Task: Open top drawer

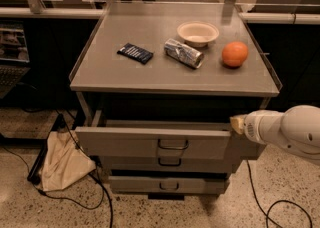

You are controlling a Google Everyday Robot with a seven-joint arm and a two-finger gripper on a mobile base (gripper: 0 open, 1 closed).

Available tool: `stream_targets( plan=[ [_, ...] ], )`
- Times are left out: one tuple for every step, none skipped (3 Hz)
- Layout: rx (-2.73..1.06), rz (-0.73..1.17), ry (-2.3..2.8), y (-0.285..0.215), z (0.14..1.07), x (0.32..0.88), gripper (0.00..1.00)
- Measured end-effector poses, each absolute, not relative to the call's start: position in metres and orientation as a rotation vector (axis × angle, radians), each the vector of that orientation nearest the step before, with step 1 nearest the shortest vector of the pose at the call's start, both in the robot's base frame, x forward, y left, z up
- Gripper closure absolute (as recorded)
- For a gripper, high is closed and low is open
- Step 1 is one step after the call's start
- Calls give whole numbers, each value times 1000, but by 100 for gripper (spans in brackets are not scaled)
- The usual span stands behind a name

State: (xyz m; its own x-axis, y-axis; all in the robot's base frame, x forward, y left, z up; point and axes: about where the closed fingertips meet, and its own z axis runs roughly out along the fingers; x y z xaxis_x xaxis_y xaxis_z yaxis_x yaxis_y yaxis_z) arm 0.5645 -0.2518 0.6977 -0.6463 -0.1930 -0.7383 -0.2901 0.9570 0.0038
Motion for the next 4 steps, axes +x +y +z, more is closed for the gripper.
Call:
stream_targets(
  plan=[
    [-395, 164, 2314, -244, 691, 562, 100],
    [-464, 185, 2352, -238, 680, 552, 100],
    [-464, 185, 2352, -238, 682, 552, 100],
    [-432, 215, 2408, -253, 680, 518, 100]
  ],
)
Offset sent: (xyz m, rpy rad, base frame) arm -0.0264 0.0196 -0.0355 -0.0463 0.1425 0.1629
